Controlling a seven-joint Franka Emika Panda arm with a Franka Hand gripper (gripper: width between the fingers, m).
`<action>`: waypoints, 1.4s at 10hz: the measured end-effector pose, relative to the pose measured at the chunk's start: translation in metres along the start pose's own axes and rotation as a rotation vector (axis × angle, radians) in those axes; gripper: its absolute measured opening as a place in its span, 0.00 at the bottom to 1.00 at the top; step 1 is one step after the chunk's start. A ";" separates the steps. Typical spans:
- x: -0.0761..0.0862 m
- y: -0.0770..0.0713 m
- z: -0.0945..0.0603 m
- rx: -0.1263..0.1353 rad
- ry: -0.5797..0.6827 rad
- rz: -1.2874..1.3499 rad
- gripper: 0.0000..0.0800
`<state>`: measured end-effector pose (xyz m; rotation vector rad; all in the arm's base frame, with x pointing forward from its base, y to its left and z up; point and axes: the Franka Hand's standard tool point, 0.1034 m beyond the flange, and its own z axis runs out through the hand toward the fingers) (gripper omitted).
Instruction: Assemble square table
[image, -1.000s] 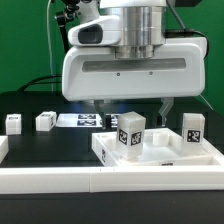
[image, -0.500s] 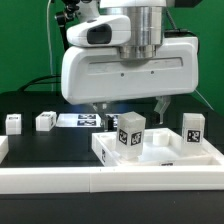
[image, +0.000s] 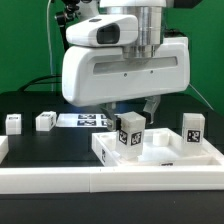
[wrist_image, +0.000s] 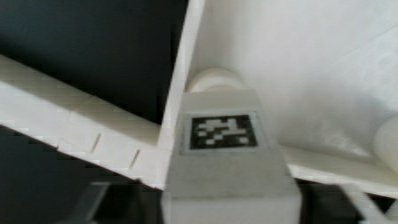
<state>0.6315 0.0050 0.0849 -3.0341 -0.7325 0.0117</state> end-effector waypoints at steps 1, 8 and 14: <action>0.000 0.000 0.000 0.000 0.000 0.000 0.44; -0.001 0.001 0.001 0.018 0.019 0.406 0.36; -0.002 0.005 0.002 0.003 0.047 0.948 0.36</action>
Offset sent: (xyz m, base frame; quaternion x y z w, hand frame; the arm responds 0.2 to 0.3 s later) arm 0.0000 0.0000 0.0000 0.0000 0.0000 0.0000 1.0000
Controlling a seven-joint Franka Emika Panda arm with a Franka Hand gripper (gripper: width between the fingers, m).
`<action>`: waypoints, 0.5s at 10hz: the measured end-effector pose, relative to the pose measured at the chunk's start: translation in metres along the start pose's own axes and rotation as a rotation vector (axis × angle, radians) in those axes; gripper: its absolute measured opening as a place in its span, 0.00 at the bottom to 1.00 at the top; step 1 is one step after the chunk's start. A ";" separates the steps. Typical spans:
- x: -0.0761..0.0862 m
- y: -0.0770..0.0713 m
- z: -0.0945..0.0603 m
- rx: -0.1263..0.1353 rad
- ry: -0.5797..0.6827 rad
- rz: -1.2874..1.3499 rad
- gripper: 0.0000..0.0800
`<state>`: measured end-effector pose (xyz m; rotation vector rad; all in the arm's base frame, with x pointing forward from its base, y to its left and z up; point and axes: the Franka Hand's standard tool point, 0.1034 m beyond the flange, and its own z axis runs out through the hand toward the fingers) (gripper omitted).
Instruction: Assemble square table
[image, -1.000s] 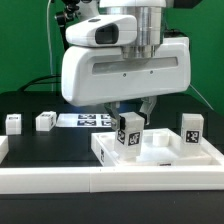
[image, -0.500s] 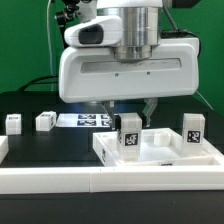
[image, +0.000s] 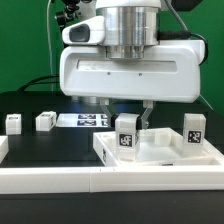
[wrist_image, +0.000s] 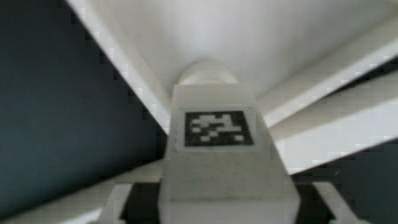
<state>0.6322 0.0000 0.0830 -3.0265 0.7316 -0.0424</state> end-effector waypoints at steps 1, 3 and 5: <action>0.000 0.001 0.000 0.000 0.009 0.100 0.36; 0.002 0.001 0.000 0.015 0.016 0.292 0.36; -0.001 0.002 0.000 0.025 0.024 0.499 0.36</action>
Offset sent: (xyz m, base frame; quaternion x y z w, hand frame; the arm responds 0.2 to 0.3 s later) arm -0.0095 -0.0026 -0.0045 0.0139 0.0152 0.2814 0.9594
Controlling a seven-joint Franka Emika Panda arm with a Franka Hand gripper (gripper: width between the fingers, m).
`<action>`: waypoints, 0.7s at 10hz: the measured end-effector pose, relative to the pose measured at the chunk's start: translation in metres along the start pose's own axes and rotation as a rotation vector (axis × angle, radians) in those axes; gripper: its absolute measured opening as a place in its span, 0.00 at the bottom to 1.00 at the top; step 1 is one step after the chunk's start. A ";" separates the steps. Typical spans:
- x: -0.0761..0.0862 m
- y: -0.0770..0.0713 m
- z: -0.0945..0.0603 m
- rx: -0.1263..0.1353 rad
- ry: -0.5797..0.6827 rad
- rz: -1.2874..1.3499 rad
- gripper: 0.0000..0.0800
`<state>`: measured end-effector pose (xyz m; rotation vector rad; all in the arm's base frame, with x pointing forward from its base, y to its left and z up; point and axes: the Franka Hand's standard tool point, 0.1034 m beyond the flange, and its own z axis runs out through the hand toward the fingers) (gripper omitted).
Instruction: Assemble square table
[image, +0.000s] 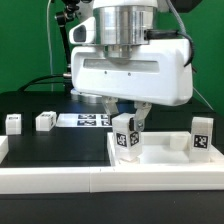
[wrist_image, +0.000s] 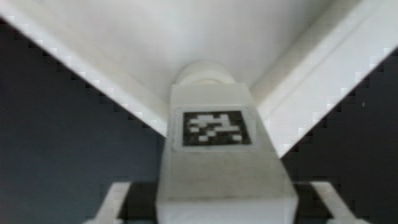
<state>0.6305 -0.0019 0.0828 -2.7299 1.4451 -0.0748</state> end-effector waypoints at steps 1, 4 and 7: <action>0.000 0.001 0.000 -0.003 0.002 0.065 0.36; -0.001 0.001 0.000 -0.011 0.004 0.221 0.36; -0.002 0.002 0.000 -0.018 0.001 0.296 0.36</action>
Offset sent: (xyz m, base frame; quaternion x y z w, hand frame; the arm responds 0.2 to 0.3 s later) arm -0.0022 0.0037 -0.0024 -0.0114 0.0038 0.1583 0.9873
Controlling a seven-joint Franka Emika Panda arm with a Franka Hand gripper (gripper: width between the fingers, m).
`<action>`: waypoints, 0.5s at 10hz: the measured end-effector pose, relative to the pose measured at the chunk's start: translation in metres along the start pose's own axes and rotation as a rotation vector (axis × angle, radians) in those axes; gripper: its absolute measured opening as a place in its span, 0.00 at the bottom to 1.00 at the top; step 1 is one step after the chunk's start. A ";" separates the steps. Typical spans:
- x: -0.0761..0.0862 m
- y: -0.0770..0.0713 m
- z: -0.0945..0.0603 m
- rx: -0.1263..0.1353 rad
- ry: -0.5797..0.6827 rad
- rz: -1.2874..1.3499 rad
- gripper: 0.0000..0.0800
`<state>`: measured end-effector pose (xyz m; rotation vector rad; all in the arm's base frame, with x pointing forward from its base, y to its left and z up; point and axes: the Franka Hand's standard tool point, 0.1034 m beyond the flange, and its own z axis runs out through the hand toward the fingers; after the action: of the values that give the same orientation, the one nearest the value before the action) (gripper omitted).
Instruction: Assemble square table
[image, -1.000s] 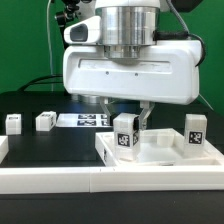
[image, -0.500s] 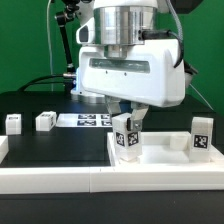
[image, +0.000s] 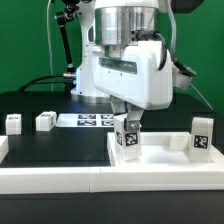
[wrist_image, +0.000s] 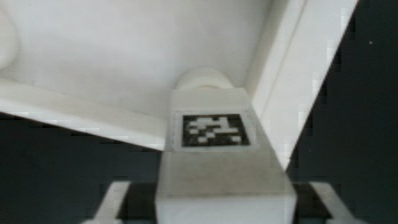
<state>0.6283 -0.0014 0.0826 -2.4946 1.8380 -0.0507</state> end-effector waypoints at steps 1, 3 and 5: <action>0.000 0.000 0.001 0.001 0.001 -0.014 0.47; 0.001 -0.001 0.000 0.017 -0.004 -0.115 0.72; 0.000 -0.002 0.001 0.020 -0.006 -0.372 0.80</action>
Offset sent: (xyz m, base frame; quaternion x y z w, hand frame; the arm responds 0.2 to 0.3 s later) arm 0.0012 0.0060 0.0040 0.0261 -0.0360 -0.1100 0.9929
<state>0.6298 -0.0004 0.0821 -2.7794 1.3392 -0.0723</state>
